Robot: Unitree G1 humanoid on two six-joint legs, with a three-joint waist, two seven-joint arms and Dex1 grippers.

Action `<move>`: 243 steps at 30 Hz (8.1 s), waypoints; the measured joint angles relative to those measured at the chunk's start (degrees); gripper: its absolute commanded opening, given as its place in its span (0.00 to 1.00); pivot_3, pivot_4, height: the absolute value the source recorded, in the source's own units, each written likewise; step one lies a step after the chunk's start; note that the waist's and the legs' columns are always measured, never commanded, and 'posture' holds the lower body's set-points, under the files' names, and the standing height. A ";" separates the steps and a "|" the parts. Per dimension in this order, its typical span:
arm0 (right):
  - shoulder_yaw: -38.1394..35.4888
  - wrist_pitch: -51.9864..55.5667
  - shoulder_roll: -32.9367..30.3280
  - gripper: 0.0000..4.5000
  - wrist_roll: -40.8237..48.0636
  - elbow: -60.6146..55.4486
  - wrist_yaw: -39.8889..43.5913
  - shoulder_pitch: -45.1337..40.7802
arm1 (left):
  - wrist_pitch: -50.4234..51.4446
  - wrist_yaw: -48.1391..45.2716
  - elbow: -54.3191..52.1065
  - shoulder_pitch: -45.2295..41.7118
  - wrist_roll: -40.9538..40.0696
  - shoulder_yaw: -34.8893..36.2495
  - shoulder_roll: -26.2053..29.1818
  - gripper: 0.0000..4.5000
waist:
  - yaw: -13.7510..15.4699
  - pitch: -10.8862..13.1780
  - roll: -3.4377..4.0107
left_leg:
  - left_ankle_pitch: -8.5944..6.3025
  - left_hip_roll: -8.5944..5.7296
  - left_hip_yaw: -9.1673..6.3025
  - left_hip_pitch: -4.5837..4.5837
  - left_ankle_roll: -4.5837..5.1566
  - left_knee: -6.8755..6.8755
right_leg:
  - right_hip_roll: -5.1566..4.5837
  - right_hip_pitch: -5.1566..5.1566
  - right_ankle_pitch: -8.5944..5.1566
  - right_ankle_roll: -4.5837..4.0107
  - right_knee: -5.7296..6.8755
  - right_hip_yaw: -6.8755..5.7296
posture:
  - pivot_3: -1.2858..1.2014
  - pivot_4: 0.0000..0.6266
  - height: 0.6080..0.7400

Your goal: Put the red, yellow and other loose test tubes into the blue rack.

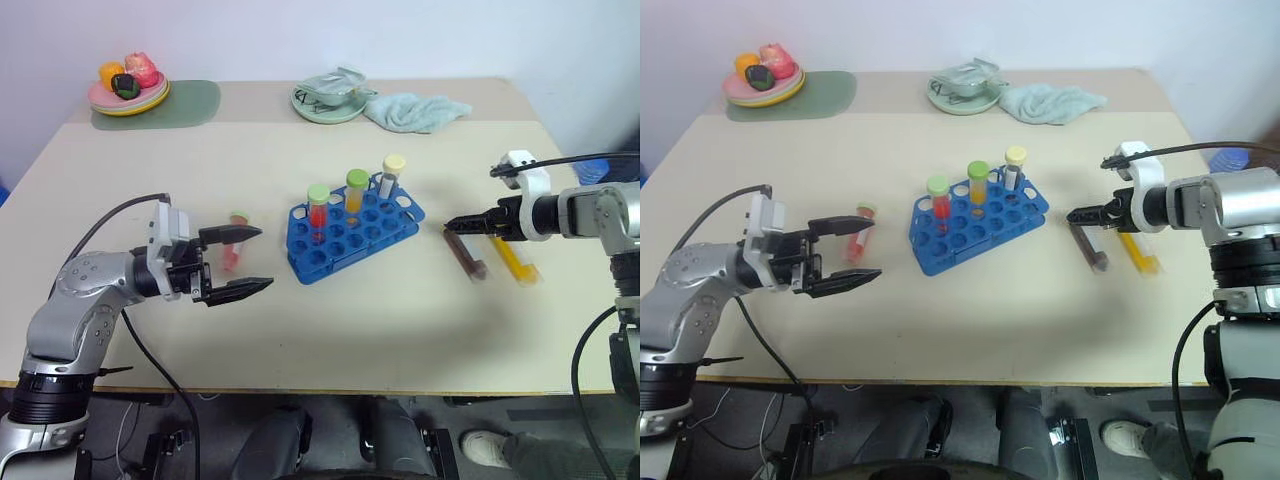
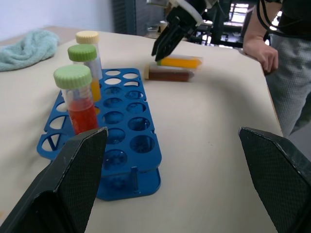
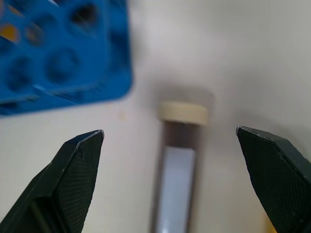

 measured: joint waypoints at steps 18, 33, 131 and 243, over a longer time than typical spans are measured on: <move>7.03 -9.53 6.55 0.19 -13.00 10.15 7.39 -3.15 | -0.10 0.83 -0.40 1.65 0.01 0.04 0.01 1.00 | -0.32 0.00 0.02 | 0.00 0.01 0.10 0.05 -0.01 0.05 | 0.03 0.00 0.02 0.02 0.08 0.08 | 0.52 0.24 1.00; -7.86 -14.34 3.70 0.19 -0.32 -30.68 15.96 17.52 | -0.39 0.92 -0.52 3.10 0.03 0.63 0.21 1.00 | -0.28 0.03 0.06 | 0.00 0.03 0.18 -0.31 -0.02 0.14 | 0.06 -0.35 0.11 0.12 0.12 0.12 | 0.52 0.24 1.00; -7.11 -26.61 7.27 0.94 -19.10 24.67 1.35 -0.68 | -0.57 5.67 -2.40 3.21 -0.07 -1.35 -5.89 1.00 | -2.75 0.02 0.01 | 0.06 0.91 1.83 -0.03 -0.11 0.05 | 0.94 -0.77 0.85 -0.16 0.07 1.48 | 0.52 0.24 1.00; -19.07 -42.45 3.75 1.00 6.18 -39.86 8.76 34.02 | 57.24 71.97 -3.30 -23.19 -3.20 14.84 -13.42 1.00 | -2.76 -0.60 -0.78 | -0.05 1.45 2.03 0.24 -0.43 0.16 | 1.64 -0.66 1.11 -0.32 0.07 1.66 | 0.52 0.24 1.00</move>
